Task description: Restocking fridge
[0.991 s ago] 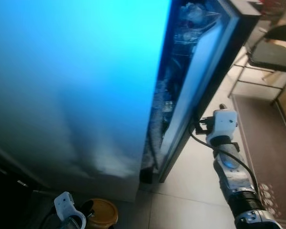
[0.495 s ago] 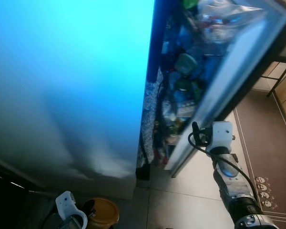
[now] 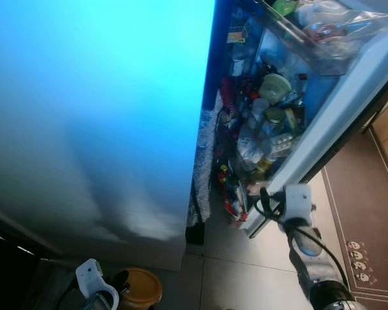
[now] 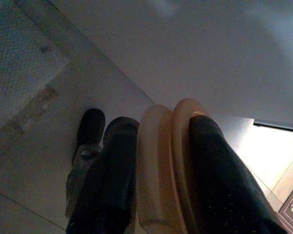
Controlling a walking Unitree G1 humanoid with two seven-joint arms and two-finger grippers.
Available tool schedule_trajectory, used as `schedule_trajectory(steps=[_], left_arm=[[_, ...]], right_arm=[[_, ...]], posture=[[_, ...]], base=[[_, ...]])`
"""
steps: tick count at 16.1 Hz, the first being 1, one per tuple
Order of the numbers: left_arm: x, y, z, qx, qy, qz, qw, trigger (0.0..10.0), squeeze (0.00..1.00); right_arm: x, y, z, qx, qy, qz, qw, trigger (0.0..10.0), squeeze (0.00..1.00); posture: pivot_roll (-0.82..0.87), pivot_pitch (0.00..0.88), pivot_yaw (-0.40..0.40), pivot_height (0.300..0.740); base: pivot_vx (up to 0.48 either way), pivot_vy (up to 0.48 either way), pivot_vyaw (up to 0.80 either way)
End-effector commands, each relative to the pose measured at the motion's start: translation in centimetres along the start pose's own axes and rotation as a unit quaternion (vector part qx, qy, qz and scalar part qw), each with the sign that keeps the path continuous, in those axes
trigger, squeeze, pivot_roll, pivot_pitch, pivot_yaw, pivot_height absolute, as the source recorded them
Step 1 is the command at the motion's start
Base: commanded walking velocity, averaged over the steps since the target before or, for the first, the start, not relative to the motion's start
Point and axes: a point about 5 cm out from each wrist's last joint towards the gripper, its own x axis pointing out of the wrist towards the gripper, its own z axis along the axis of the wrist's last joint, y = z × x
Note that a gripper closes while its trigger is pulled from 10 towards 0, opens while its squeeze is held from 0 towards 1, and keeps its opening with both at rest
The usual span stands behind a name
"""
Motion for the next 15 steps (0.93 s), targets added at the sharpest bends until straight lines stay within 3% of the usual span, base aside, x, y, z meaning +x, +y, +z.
schedule_trajectory(steps=[1,5,8,10,13,15], left_arm=[[-0.3,0.5,-1.3,0.006,0.028,0.009,1.0,10.0,0.0],[-0.2,0.4,-1.0,0.008,0.023,0.011,1.0,10.0,0.0],[-0.2,0.4,-1.1,0.009,0.024,0.012,1.0,10.0,0.0],[-0.3,0.5,-1.1,0.01,0.025,0.013,1.0,10.0,0.0],[-0.3,0.6,-1.2,0.012,0.026,0.017,0.999,10.0,0.0],[-0.3,0.6,-1.3,0.018,0.028,0.021,0.999,10.0,0.0]], right_arm=[[-0.7,-0.2,-1.7,0.02,0.031,-0.011,0.999,10.0,0.0],[-3.6,0.1,-7.4,0.019,0.159,-0.006,0.987,10.0,0.0],[-7.3,0.9,-12.0,0.023,0.27,0.016,0.962,10.0,0.0],[-10.5,1.1,-14.9,0.02,0.349,0.013,0.937,10.0,0.0],[-12.6,1.4,-16.5,0.024,0.391,0.017,0.92,10.0,0.0],[-13.3,1.6,-16.9,0.034,0.398,0.018,0.916,10.0,0.0]], posture=[[-0.13,0.138,-0.046,0.74],[-0.13,0.14,-0.047,0.74],[-0.13,0.139,-0.045,0.74],[-0.13,0.138,-0.044,0.74],[-0.13,0.135,-0.039,0.74],[-0.13,0.13,-0.036,0.74]], base=[[0.0,0.0,0.0],[0.0,0.0,0.0],[0.0,0.0,0.0],[0.0,0.0,0.0],[0.0,0.0,0.0],[0.0,0.0,0.0]])
